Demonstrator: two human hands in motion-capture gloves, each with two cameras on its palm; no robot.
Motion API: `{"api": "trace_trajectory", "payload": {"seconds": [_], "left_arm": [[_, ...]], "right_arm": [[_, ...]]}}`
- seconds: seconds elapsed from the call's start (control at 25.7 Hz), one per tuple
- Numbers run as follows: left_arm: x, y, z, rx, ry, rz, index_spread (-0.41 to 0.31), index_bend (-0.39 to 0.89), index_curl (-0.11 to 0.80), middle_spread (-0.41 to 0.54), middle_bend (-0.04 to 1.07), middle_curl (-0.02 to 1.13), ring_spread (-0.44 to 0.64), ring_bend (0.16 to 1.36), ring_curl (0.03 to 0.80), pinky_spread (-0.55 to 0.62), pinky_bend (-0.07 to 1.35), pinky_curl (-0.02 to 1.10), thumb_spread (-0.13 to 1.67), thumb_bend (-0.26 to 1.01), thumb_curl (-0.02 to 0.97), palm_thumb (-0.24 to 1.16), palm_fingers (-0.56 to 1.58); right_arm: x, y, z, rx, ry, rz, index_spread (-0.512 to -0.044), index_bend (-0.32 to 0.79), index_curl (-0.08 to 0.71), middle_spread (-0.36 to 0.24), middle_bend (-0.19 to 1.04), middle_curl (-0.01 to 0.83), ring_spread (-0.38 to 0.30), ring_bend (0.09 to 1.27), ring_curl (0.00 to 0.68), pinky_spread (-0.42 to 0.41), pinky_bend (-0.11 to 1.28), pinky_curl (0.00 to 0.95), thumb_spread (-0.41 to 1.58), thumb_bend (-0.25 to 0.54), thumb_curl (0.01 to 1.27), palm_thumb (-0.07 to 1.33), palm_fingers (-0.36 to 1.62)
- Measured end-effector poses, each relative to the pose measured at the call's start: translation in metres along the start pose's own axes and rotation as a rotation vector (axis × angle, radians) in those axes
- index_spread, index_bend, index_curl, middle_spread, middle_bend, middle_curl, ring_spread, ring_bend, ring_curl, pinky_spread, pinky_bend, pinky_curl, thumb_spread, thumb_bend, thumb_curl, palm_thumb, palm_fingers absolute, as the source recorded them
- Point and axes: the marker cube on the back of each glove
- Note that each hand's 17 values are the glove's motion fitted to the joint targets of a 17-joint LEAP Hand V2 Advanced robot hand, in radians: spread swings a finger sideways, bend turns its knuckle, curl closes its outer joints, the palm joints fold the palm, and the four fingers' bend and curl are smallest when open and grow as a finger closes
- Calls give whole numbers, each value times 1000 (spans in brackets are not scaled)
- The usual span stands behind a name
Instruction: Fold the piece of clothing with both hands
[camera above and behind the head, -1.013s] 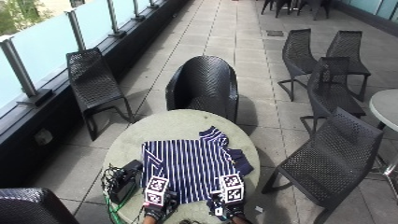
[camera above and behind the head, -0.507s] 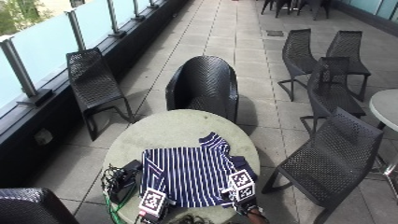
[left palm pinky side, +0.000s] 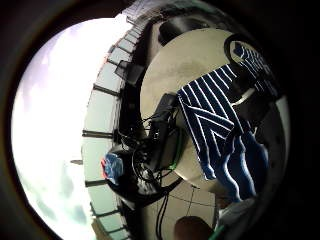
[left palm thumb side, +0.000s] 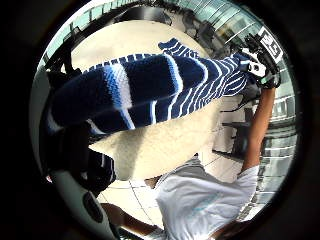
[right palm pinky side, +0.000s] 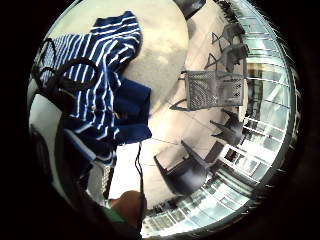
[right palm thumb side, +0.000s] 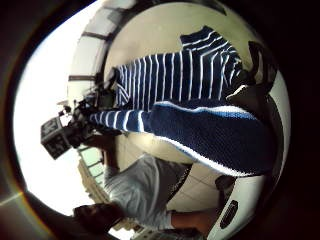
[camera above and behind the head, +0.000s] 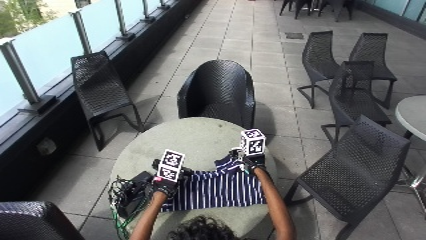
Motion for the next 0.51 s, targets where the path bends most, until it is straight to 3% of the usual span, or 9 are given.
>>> {"api": "trace_trajectory", "payload": {"seconds": [0.12, 0.27, 0.39, 0.43, 0.51], "left_arm": [[-6, -44, 11, -127, -42, -62, -331, 319, 397, -350, 498, 472, -356, 635, 367, -117, 137, 311, 1305, 124, 272, 622, 1231], [-2, -39, -2, -201, -61, -115, -339, 338, 420, -361, 541, 490, -365, 666, 384, -73, 64, 280, 1324, 117, 269, 628, 1183], [-4, -39, 10, -147, -93, -184, -337, 352, 435, -364, 571, 501, -368, 685, 395, -39, 46, 253, 1333, 113, 267, 635, 1150], [-7, -40, 17, -102, -107, -212, -335, 333, 433, -365, 585, 507, -369, 693, 399, -26, 47, 245, 1338, 110, 264, 633, 1133], [-8, -49, 42, 17, -121, -250, -306, 247, 417, -355, 584, 507, -353, 662, 394, 6, 88, 243, 1322, 92, 264, 621, 1002]], "right_arm": [[-13, -40, -6, -75, 43, 110, -317, 124, 305, -251, 453, 411, -256, 772, 413, -213, 385, 331, 1028, 182, 304, 929, 1308], [-17, -84, 15, -94, 94, 203, -317, 143, 313, -248, 470, 425, -252, 785, 425, -226, 384, 340, 1002, 141, 301, 921, 1303], [-12, -84, 20, 105, 107, 291, -318, 138, 316, -248, 495, 438, -253, 793, 431, -220, 363, 341, 986, 121, 304, 931, 1283], [-7, -75, 19, 218, 92, 338, -318, 113, 309, -252, 524, 448, -255, 773, 427, -192, 339, 337, 976, 110, 304, 929, 1203], [7, -40, 21, 401, 9, 469, -332, 115, 306, -260, 400, 412, -259, 683, 403, -135, 355, 345, 958, 55, 299, 872, 902]]}}
